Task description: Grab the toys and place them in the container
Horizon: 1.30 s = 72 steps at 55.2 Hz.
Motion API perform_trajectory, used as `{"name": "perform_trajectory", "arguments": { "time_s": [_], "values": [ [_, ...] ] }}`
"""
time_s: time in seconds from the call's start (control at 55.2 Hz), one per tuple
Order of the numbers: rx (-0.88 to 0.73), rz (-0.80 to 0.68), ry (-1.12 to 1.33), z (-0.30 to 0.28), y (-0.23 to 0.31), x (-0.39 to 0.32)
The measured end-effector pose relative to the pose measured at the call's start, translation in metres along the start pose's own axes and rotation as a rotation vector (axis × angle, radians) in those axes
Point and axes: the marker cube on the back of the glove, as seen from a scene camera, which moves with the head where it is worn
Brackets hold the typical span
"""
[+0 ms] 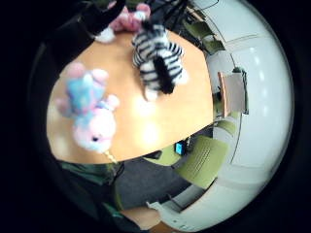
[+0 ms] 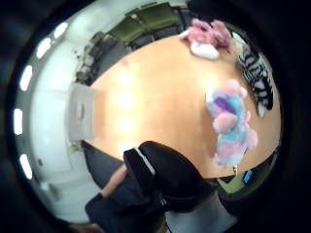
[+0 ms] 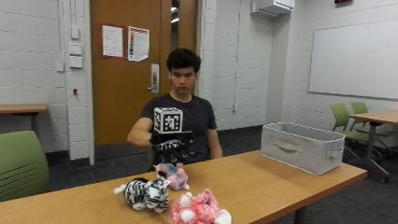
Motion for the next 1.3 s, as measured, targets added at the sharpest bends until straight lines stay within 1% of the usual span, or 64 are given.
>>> {"name": "perform_trajectory", "arguments": {
  "time_s": [0.127,0.29,0.489,0.616,0.707,0.761,0.852,0.906,0.96,1.015,1.087,1.16,1.304],
  "values": [
    [-0.055,0.028,0.006,0.042,-0.002,0.011],
    [-0.107,0.096,0.005,0.073,-0.007,0.020],
    [-0.124,0.144,-0.055,0.087,-0.009,0.029],
    [-0.093,0.137,-0.040,0.086,-0.011,0.029],
    [-0.034,0.140,-0.040,0.084,-0.011,0.023],
    [-0.035,0.154,-0.040,0.078,-0.013,0.022],
    [-0.043,0.158,-0.088,0.061,-0.019,0.014],
    [-0.077,0.148,-0.135,0.046,-0.022,0.004],
    [-0.102,0.123,-0.142,0.025,-0.027,-0.008],
    [-0.085,0.101,-0.129,-0.003,-0.032,-0.027],
    [-0.052,0.128,-0.129,-0.043,-0.033,-0.069],
    [0.020,0.152,-0.115,-0.089,-0.035,-0.127],
    [0.157,0.125,-0.104,-0.165,-0.057,-0.243]
  ]
}}
